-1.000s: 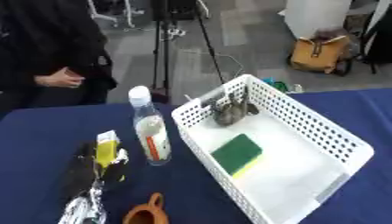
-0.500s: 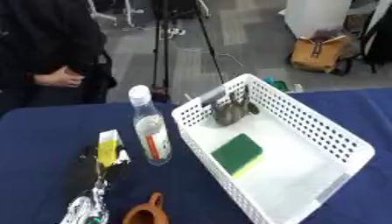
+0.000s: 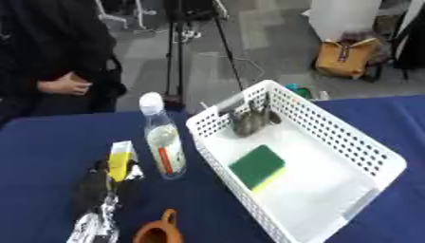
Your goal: Pick up objects on the table and place them in the box.
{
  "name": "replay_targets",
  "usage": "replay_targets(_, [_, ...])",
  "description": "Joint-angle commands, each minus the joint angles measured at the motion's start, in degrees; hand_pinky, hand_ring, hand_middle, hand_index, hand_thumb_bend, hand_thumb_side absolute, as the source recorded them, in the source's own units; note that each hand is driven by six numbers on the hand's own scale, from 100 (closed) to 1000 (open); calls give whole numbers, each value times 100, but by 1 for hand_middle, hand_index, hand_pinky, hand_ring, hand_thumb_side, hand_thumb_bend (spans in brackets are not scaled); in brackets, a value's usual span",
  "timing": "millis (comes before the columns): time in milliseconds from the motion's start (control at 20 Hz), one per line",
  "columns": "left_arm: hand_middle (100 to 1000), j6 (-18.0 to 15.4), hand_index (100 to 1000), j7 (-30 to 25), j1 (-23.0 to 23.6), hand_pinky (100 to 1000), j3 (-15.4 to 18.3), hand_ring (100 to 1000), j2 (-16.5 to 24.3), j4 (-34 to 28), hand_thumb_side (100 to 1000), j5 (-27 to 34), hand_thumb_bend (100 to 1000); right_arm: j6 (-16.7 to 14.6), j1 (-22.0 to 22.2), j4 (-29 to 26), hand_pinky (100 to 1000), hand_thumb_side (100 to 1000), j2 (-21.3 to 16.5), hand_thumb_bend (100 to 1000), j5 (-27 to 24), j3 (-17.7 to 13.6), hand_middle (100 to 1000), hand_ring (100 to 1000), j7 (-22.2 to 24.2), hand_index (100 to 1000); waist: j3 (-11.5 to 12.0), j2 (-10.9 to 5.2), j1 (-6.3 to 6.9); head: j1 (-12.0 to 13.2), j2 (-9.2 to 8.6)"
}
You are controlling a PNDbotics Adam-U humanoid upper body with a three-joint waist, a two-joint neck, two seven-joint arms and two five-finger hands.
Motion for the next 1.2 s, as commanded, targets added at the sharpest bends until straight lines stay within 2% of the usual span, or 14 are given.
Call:
replay_targets(50, [809,46,1000,-129,-70,284,-9,588,42,33,906,-47,133,-7,-61,-67,619,766,-36,100,-41,0,488,506,-25,587,-6,-104,-24,16,-67])
replay_targets(300, [755,183,1000,-233,-83,283,7,552,34,125,890,-72,100,-9,-63,-67,619,766,-37,100,-46,3,489,506,-30,588,-5,-102,-26,20,-68])
replay_targets(350, [687,201,992,-242,-85,256,10,517,32,136,874,-72,100,-8,-62,-67,620,766,-37,100,-46,3,488,506,-29,588,-5,-102,-26,21,-66])
replay_targets(500, [646,281,979,-236,-88,230,30,494,20,163,874,-62,100,-7,-61,-67,620,766,-34,100,-48,5,488,506,-26,588,-2,-104,-32,23,-63])
replay_targets(550, [588,297,961,-230,-88,199,31,474,17,166,879,-55,100,-7,-61,-67,620,767,-33,100,-48,4,488,506,-27,588,-1,-104,-34,24,-63])
replay_targets(650, [541,332,940,-214,-86,165,44,449,8,162,865,-34,100,-7,-61,-67,620,768,-33,100,-50,3,488,506,-28,588,-2,-107,-38,29,-61])
replay_targets(900, [503,368,914,-176,-77,125,56,410,0,151,848,-16,100,-1,-58,-67,620,768,-31,100,-51,1,489,506,-27,589,-4,-112,-43,26,-59])
replay_targets(950, [481,370,895,-169,-76,100,58,371,-1,148,820,-27,100,0,-57,-67,621,768,-30,100,-51,0,489,506,-26,589,-4,-112,-42,24,-60])
replay_targets(1000, [481,373,895,-158,-74,100,60,371,-2,141,820,-47,100,2,-56,-67,621,768,-29,100,-51,-1,489,506,-27,589,-5,-113,-41,21,-60])
replay_targets(1200, [415,375,863,-107,-63,100,52,262,-3,111,731,-217,100,6,-52,-67,621,768,-30,100,-49,-2,489,506,-25,589,-10,-113,-32,7,-65])
